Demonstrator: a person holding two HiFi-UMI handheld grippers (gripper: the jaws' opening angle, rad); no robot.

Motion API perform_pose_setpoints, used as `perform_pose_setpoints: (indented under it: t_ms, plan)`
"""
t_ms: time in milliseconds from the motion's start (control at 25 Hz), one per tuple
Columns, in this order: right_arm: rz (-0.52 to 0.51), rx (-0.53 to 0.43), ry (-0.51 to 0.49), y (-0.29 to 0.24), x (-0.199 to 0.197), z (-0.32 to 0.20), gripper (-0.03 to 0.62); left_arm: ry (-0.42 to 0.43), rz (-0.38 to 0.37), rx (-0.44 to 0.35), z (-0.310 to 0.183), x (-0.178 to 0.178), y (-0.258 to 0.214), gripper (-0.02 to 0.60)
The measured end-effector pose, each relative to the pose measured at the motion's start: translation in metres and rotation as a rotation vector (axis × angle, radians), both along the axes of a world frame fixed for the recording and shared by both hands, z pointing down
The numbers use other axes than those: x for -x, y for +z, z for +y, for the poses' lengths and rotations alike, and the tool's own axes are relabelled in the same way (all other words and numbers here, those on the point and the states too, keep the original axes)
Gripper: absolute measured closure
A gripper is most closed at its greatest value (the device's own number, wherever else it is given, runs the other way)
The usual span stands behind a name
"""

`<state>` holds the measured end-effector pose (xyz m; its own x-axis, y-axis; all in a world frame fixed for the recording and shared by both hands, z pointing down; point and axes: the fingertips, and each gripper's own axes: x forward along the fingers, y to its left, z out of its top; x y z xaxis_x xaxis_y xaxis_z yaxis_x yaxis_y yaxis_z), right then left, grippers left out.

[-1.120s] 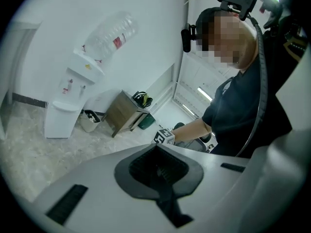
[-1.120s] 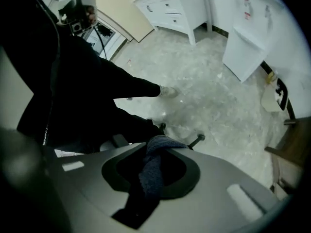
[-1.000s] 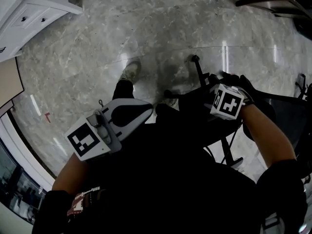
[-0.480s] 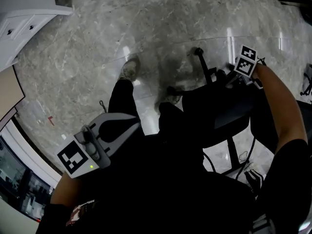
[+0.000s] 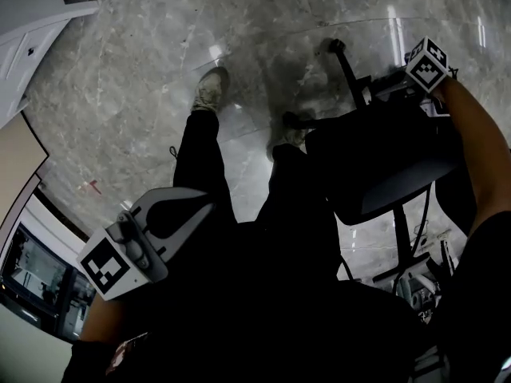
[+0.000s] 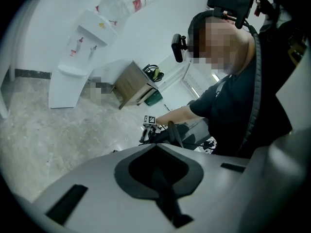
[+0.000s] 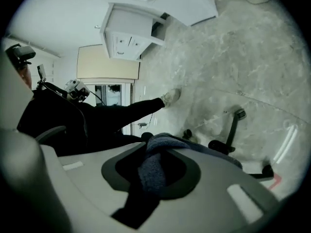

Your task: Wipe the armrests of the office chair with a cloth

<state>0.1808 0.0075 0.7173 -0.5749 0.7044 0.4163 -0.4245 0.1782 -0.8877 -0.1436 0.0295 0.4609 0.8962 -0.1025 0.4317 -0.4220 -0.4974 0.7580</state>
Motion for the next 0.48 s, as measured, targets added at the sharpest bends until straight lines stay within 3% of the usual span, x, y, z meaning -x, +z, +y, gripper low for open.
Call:
perform_pose_setpoints:
  t_ms: [120, 280, 400, 480]
  plan:
    - [-0.026, -0.057, 0.242, 0.012, -0.010, -0.011, 0.523, 0.052, -0.013, 0.015, 0.009, -0.020, 0.007, 0.586]
    - [0.030, -0.200, 0.562, 0.044, -0.041, -0.027, 0.523, 0.127, -0.037, 0.011, 0.012, -0.049, 0.008, 0.586]
    - [0.028, -0.313, 0.799, 0.036, -0.056, -0.039, 0.525, 0.206, -0.050, -0.007, 0.013, -0.073, -0.001, 0.586]
    - [0.089, -0.372, 0.939, 0.024, -0.072, -0.036, 0.525, 0.229, -0.057, -0.015, 0.012, -0.091, -0.009, 0.586]
